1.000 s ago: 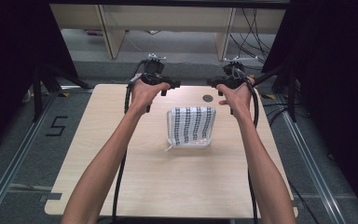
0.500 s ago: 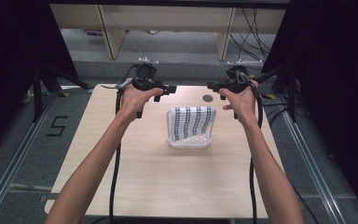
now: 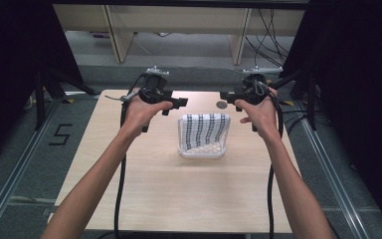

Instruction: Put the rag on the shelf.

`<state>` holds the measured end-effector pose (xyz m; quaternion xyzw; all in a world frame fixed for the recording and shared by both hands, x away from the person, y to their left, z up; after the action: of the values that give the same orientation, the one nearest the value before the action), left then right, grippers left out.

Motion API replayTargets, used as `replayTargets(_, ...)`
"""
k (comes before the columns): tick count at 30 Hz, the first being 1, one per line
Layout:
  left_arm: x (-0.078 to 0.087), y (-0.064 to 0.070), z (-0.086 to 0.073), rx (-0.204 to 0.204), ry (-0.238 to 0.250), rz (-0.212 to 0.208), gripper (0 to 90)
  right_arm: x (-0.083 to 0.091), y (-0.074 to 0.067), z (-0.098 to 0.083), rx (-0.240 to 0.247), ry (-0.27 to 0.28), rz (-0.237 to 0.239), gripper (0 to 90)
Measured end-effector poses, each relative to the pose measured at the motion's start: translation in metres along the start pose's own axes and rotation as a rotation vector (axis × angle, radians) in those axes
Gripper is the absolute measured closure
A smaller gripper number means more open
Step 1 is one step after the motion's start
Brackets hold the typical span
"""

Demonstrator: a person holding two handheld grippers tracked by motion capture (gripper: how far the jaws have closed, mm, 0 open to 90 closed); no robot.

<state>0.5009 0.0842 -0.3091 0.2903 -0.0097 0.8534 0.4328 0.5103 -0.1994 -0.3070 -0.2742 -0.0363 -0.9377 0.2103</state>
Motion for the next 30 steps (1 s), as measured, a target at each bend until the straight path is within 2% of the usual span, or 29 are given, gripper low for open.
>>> replayTargets(1,0.001,0.001,-0.001,-0.003,0.005,0.001,31.4,0.001,0.000,0.000,0.014,0.006,0.003,37.6)
replayTargets(3,0.004,0.002,-0.003,-0.008,0.006,0.001,31.2,0.005,-0.003,-0.001,0.001,0.000,0.008,37.6)
replayTargets(4,0.006,0.002,-0.005,-0.013,0.000,0.004,30.8,0.007,-0.004,-0.002,0.018,0.008,0.015,37.3)
replayTargets(12,0.013,0.003,-0.011,-0.012,0.010,-0.006,30.2,0.013,-0.011,-0.003,0.048,0.017,0.026,37.0)
replayTargets(13,0.013,0.003,-0.011,-0.017,0.010,-0.001,30.0,0.014,-0.012,-0.003,0.045,0.004,0.024,36.9)
replayTargets(15,0.014,0.004,-0.013,-0.017,0.009,-0.003,29.8,0.014,-0.015,-0.003,0.039,0.010,0.023,36.8)
replayTargets(18,0.017,0.005,-0.016,-0.021,0.014,-0.006,29.4,0.015,-0.016,-0.004,0.046,0.007,0.032,36.7)
replayTargets(19,0.017,0.007,-0.017,-0.011,0.029,-0.009,29.3,0.015,-0.016,-0.004,0.063,0.015,0.033,36.6)
replayTargets(20,0.019,0.006,-0.018,-0.021,0.014,-0.009,29.1,0.017,-0.018,-0.006,0.044,0.007,0.033,36.6)
replayTargets(21,0.020,0.007,-0.018,-0.025,0.016,-0.007,28.8,0.017,-0.016,-0.006,0.071,0.010,0.036,36.6)
replayTargets(22,0.021,0.008,-0.019,-0.024,0.022,-0.010,28.7,0.019,-0.018,-0.008,0.054,0.001,0.038,36.6)
replayTargets(23,0.021,0.009,-0.020,-0.019,0.027,-0.017,28.7,0.019,-0.018,-0.009,0.066,0.010,0.042,36.6)
replayTargets(27,0.024,0.015,-0.026,-0.021,0.035,-0.039,28.6,0.024,-0.020,-0.014,0.060,0.008,0.047,36.4)
replayTargets(28,0.025,0.016,-0.028,-0.022,0.033,-0.045,28.5,0.025,-0.019,-0.014,0.084,0.015,0.051,36.3)
replayTargets(30,0.026,0.018,-0.032,-0.023,0.031,-0.059,28.3,0.029,-0.020,-0.016,0.075,0.017,0.051,36.3)
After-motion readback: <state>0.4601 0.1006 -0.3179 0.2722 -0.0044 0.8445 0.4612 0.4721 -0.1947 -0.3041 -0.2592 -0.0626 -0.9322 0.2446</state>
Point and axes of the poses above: each handheld gripper's, and its own axes: x roughly backward along the jaws, z roughly out of its top, y roughly to its right, the point moved 1 cm from there along -x, roughly forward along the jaws, and after that the axes turned 9 degrees about -z, right-handed, at the moved point
